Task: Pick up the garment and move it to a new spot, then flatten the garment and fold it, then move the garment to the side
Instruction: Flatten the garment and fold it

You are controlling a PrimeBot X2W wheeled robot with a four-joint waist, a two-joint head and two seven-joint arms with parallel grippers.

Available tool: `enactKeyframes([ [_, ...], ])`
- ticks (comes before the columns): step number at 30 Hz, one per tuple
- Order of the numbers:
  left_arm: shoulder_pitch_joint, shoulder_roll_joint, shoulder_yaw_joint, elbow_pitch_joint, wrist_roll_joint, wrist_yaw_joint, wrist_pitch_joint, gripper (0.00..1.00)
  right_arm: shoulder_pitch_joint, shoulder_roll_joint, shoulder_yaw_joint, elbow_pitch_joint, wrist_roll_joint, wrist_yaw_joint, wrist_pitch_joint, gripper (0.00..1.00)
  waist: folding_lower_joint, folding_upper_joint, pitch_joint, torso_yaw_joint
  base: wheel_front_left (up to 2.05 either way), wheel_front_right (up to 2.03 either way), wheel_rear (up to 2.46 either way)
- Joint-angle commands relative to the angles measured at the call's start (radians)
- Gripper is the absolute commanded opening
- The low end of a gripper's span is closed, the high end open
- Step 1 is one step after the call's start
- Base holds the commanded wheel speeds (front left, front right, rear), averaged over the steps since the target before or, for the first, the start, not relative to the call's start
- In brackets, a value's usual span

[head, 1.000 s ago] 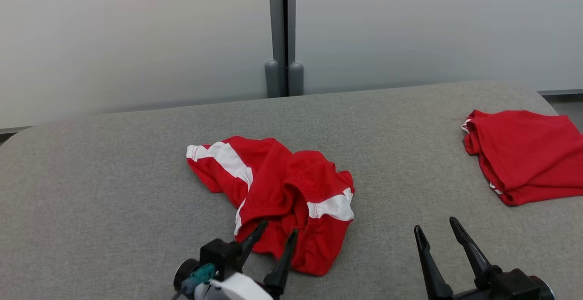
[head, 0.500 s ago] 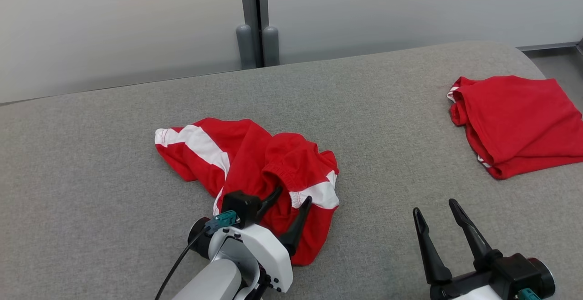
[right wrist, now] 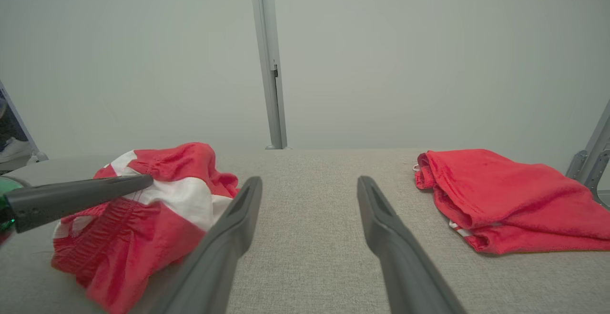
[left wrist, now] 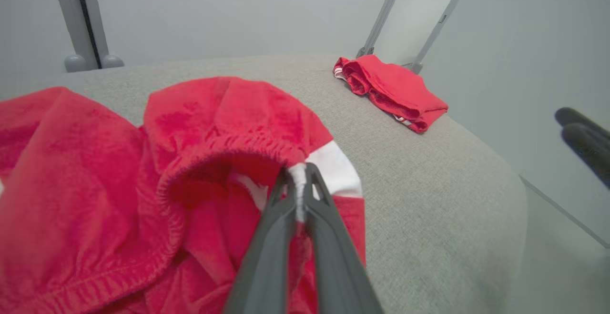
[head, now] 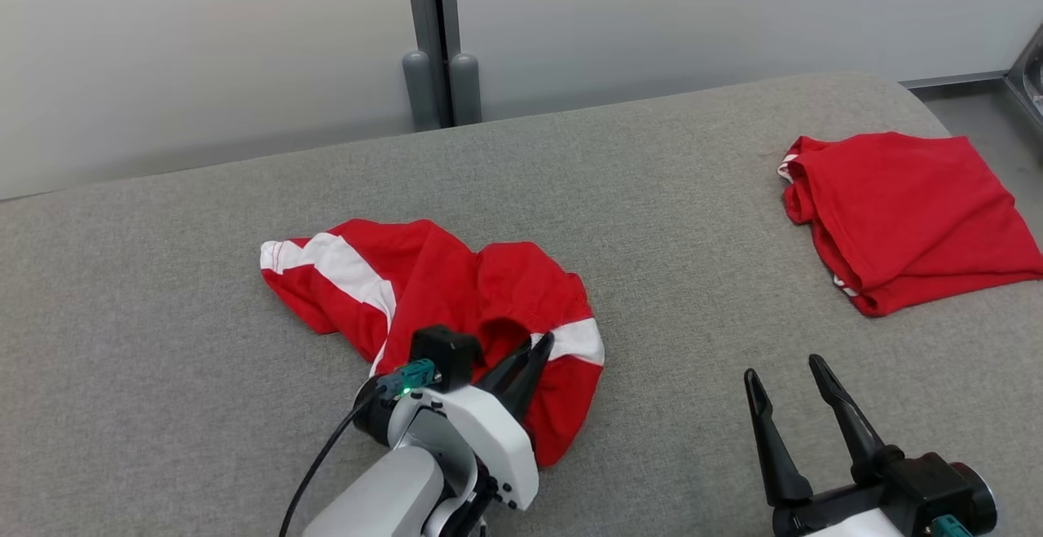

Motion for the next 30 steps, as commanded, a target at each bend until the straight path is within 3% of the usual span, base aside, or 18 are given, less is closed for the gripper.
enactKeyframes([
  [1,-0.037,0.004,-0.004,-0.029,-0.006,-0.014,0.003,0.0,0.004,0.001,-0.002,-0.002,0.008,0.0,-0.001,1.0,0.0,0.0,-0.015,-0.003,0.0,0.0,0.0],
  [6,-0.091,0.01,-0.007,-0.102,-0.012,-0.037,0.033,0.0,0.008,0.006,-0.004,-0.001,0.011,0.0,-0.001,1.0,0.0,0.0,-0.042,-0.005,0.0,0.0,0.0],
  [10,-0.193,0.052,0.019,-0.242,-0.03,-0.055,0.106,0.0,0.02,0.01,-0.013,-0.003,0.015,0.0,-0.001,1.0,0.0,0.0,-0.068,0.006,0.0,0.0,0.0],
  [14,-0.211,0.111,0.081,-0.38,-0.074,-0.02,0.16,0.0,0.026,0.017,-0.046,-0.011,0.033,0.0,-0.001,1.0,0.0,0.0,-0.076,0.027,0.0,0.0,0.0],
  [20,0.027,0.262,0.197,-0.569,-0.186,0.084,0.204,0.0,0.041,0.022,-0.058,-0.008,0.039,0.0,-0.001,1.0,0.0,0.0,-0.066,0.055,0.0,0.0,0.0],
  [25,0.297,0.38,0.28,-0.668,-0.248,0.15,0.156,0.0,0.06,0.001,-0.05,0.004,0.056,0.0,-0.001,1.0,0.0,0.0,-0.035,0.111,0.0,0.0,0.0],
  [30,0.421,0.429,0.318,-0.669,-0.238,0.152,0.074,0.0,0.044,-0.049,0.022,0.065,0.169,0.0,-0.001,1.0,0.0,0.0,-0.025,0.178,0.0,0.0,0.0],
])
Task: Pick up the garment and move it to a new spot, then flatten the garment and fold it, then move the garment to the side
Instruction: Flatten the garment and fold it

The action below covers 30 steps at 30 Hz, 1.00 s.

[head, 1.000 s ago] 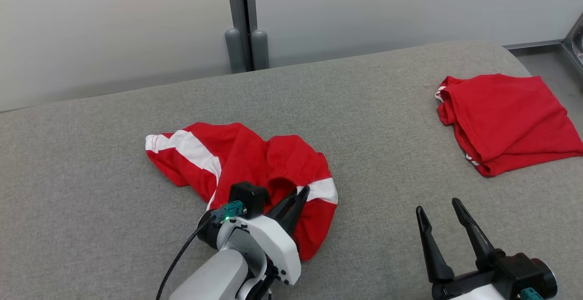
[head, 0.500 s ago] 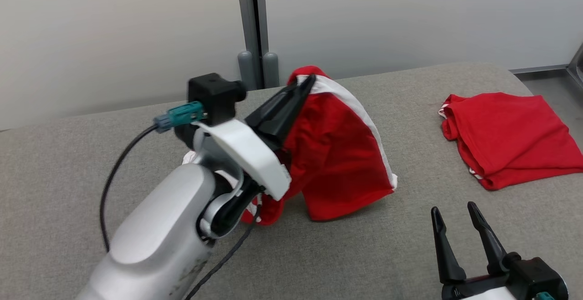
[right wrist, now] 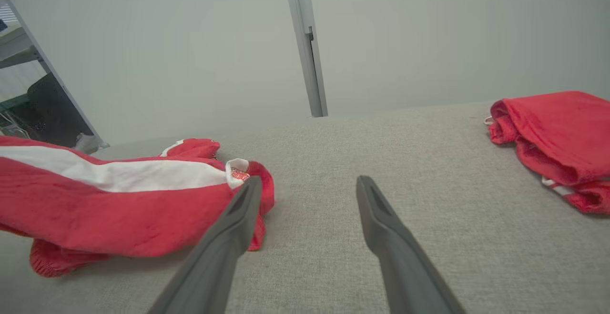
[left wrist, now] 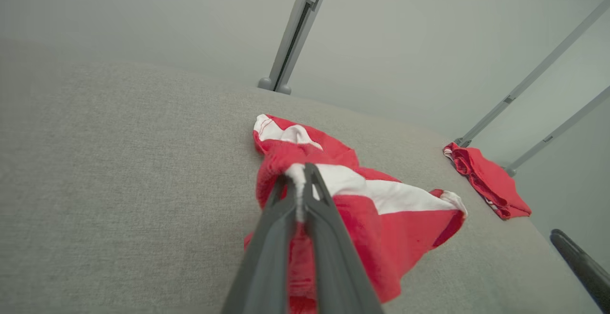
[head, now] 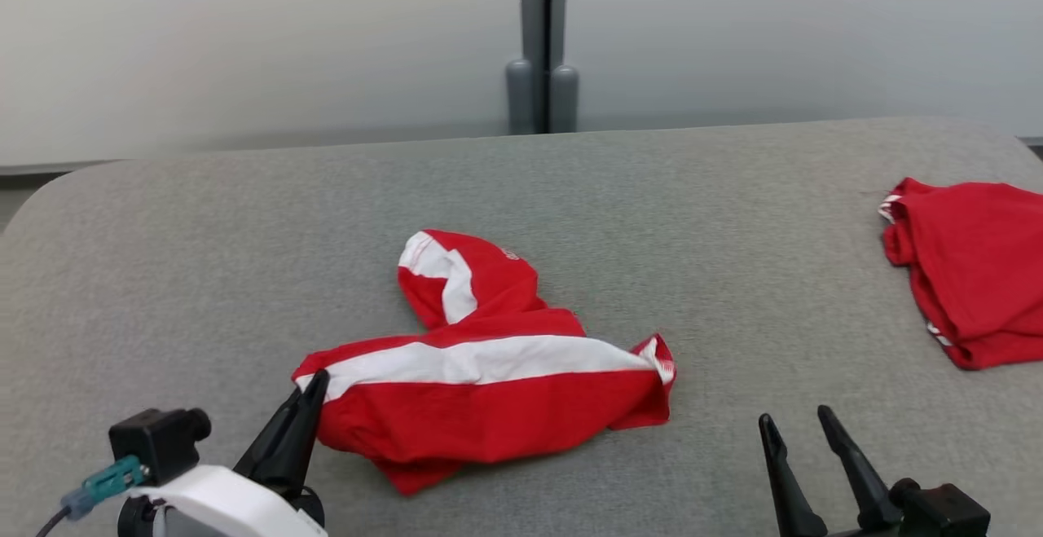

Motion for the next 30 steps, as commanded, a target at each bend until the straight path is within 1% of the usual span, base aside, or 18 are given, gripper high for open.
enactKeyframes([
  [1,0.011,0.006,0.009,0.006,0.002,-0.009,-0.017,0.0,-0.021,-0.023,0.021,0.017,0.042,0.0,-0.001,1.0,0.0,0.0,0.008,0.039,0.0,0.0,0.0],
  [3,0.02,0.003,0.007,0.022,0.007,-0.018,-0.038,0.0,-0.056,-0.067,0.071,0.045,0.082,0.0,-0.001,1.0,0.0,0.0,0.008,0.058,0.0,0.0,0.0],
  [6,0.016,-0.019,-0.008,0.034,0.004,-0.037,-0.053,0.0,-0.113,-0.131,0.144,0.076,0.089,0.0,-0.001,1.0,0.0,0.0,0.004,0.087,0.0,0.0,0.0],
  [10,0.003,-0.05,-0.033,0.029,0.006,-0.056,-0.064,0.0,-0.163,-0.177,0.23,0.103,0.082,0.0,-0.001,1.0,0.0,0.0,0.0,0.113,0.0,0.0,0.0],
  [12,0.0,-0.062,-0.046,0.024,0.012,-0.058,-0.065,0.0,-0.178,-0.18,0.283,0.121,0.067,0.0,-0.001,1.0,0.0,0.0,-0.001,0.12,0.0,0.0,0.0],
  [15,-0.006,-0.077,-0.061,0.016,0.021,-0.058,-0.068,0.0,-0.202,-0.165,0.32,0.15,0.021,0.0,-0.001,1.0,0.0,0.0,0.0,0.126,0.0,0.0,0.0],
  [19,-0.01,-0.084,-0.073,0.006,0.025,-0.058,-0.065,0.0,-0.214,-0.13,0.317,0.181,-0.032,0.0,-0.001,1.0,0.0,0.0,0.004,0.129,0.0,0.0,0.0],
  [21,-0.014,-0.086,-0.077,-0.001,0.029,-0.058,-0.061,0.0,-0.227,-0.106,0.294,0.211,-0.067,0.0,-0.001,1.0,0.0,0.0,0.008,0.131,0.0,0.0,0.0],
  [22,-0.015,-0.085,-0.08,-0.003,0.032,-0.057,-0.059,0.0,-0.231,-0.093,0.291,0.225,-0.079,0.0,-0.001,0.6,0.0,0.0,0.009,0.132,0.0,0.0,0.0],
  [23,-0.015,-0.084,-0.081,-0.004,0.035,-0.056,-0.06,0.0,-0.236,-0.084,0.284,0.236,-0.088,0.0,-0.001,0.44,0.0,0.0,0.01,0.133,0.0,0.0,0.0],
  [24,-0.017,-0.084,-0.082,-0.005,0.035,-0.055,-0.058,0.0,-0.241,-0.077,0.276,0.247,-0.094,0.0,-0.001,0.36,0.0,0.0,0.011,0.135,0.0,0.0,0.0],
  [27,-0.022,-0.08,-0.081,-0.008,0.037,-0.051,-0.06,0.0,-0.255,-0.062,0.26,0.27,-0.108,0.0,-0.001,0.0,0.0,0.0,0.013,0.136,0.0,0.0,0.0],
  [30,-0.021,-0.078,-0.078,-0.008,0.036,-0.048,-0.063,0.0,-0.259,-0.054,0.243,0.3,-0.106,0.0,-0.001,0.0,0.0,0.0,0.014,0.136,0.0,0.0,0.0],
])
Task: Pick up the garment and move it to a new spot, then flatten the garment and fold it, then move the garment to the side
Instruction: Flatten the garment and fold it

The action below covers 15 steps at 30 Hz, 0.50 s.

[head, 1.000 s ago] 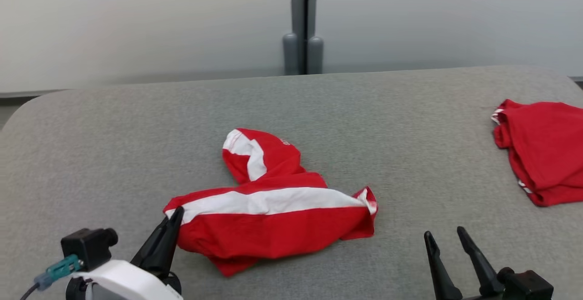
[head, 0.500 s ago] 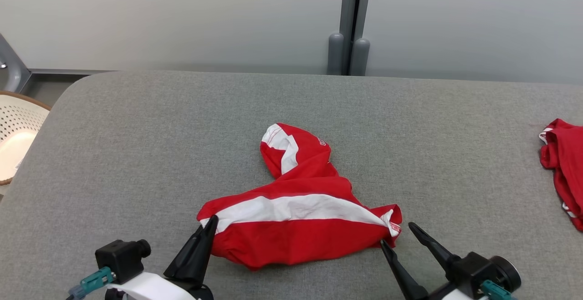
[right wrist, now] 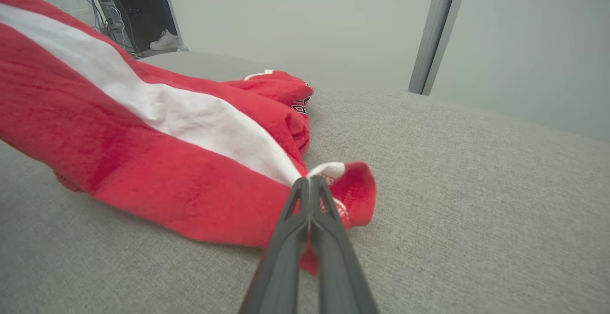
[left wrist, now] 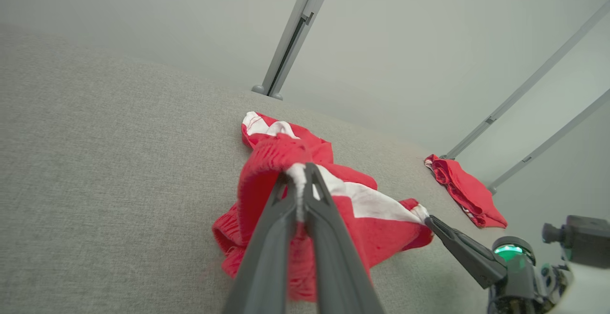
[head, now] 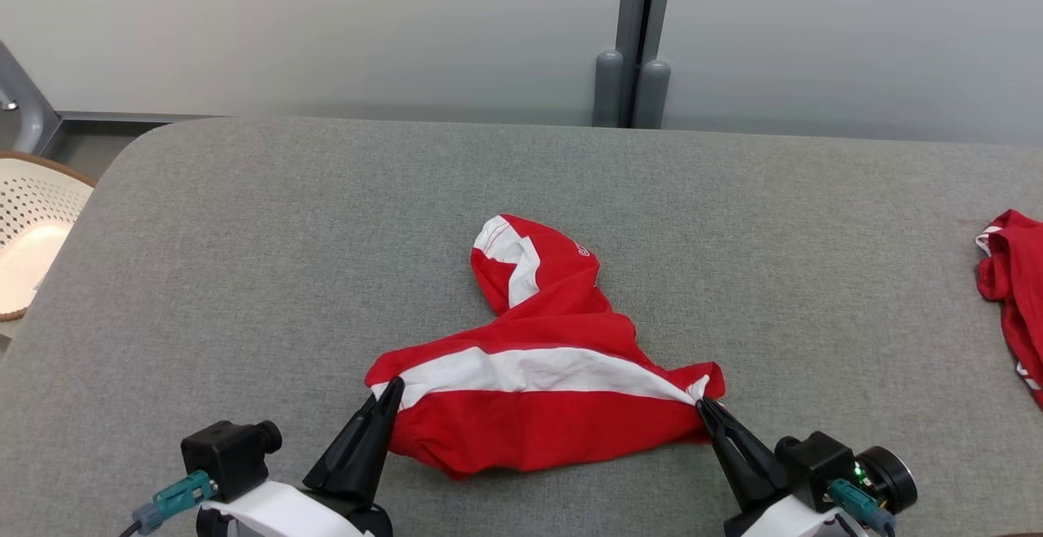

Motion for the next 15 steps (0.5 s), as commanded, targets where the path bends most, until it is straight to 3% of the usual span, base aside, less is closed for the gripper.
enactKeyframes([
  [1,-0.013,0.003,0.006,-0.004,0.003,0.005,-0.007,0.0,-0.009,-0.002,-0.007,0.02,-0.001,0.0,-0.001,0.0,0.0,0.0,0.001,0.0,0.0,0.0,0.0],
  [6,-0.01,0.007,0.02,-0.009,-0.006,0.003,-0.02,0.0,-0.009,0.013,-0.082,0.01,0.056,0.0,-0.001,0.0,0.0,0.0,0.001,-0.004,0.0,0.0,0.0],
  [10,-0.003,0.002,0.043,-0.017,-0.043,-0.029,-0.042,0.0,0.027,0.034,-0.171,-0.074,0.252,0.0,-0.001,0.0,0.0,0.0,-0.001,-0.012,0.0,0.0,0.0],
  [15,-0.044,0.012,0.065,-0.037,-0.097,-0.085,-0.028,0.0,0.027,-0.026,-0.23,-0.244,0.438,0.0,-0.001,0.0,0.0,0.0,-0.008,-0.039,0.0,0.0,0.0],
])
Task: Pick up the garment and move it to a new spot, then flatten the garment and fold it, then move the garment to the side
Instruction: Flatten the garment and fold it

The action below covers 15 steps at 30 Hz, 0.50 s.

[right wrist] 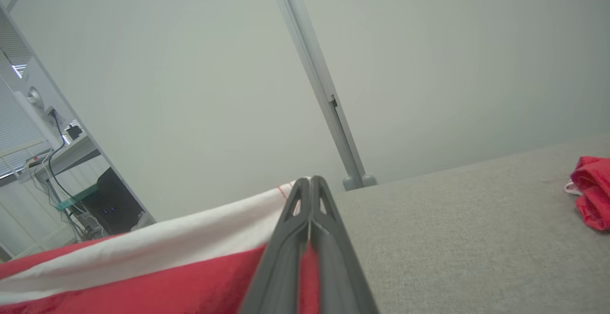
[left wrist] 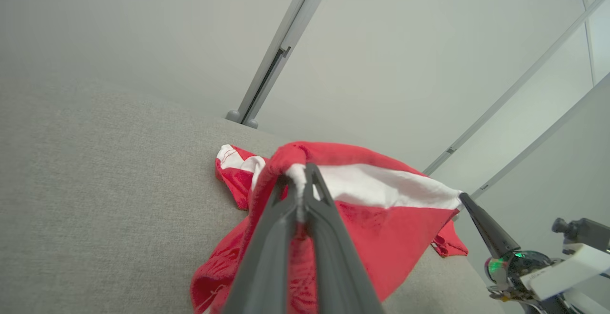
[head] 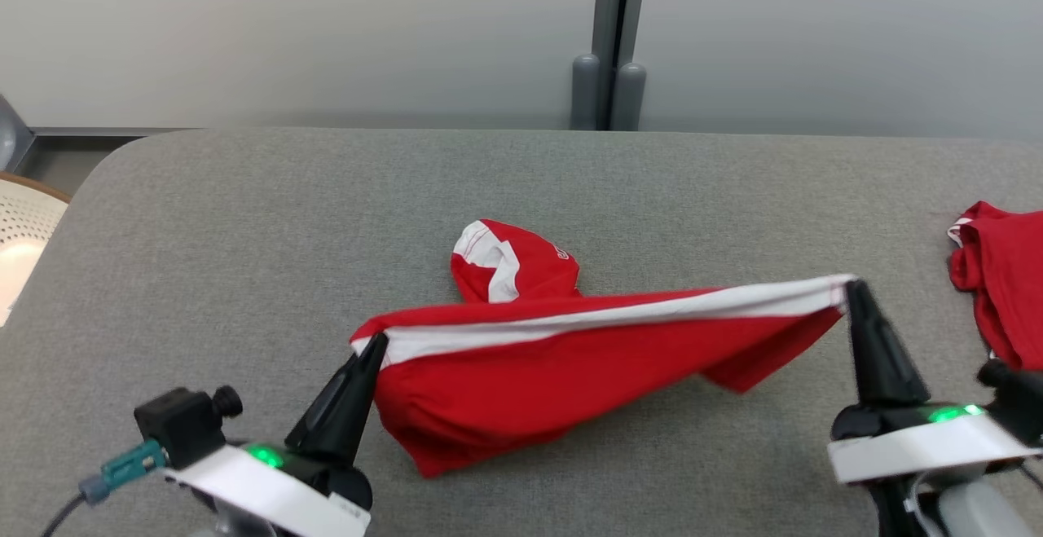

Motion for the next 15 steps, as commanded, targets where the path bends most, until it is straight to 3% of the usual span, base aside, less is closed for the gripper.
enactKeyframes([
  [1,-0.058,0.003,0.011,-0.02,-0.032,-0.029,0.017,0.0,-0.015,-0.028,-0.034,-0.058,0.033,0.0,-0.001,0.0,0.0,0.0,-0.001,-0.015,0.0,0.0,0.0],
  [8,-0.413,0.02,-0.006,-0.028,-0.076,-0.099,0.204,0.0,-0.242,-0.125,-0.081,-0.157,0.07,0.0,-0.001,0.0,0.0,0.0,0.076,-0.1,0.0,0.0,0.0],
  [15,-0.949,0.002,-0.05,0.166,0.028,-0.122,0.328,0.0,-0.666,-0.159,-0.102,-0.061,0.003,0.0,-0.001,0.0,0.0,0.0,0.257,-0.222,0.0,0.0,0.0],
])
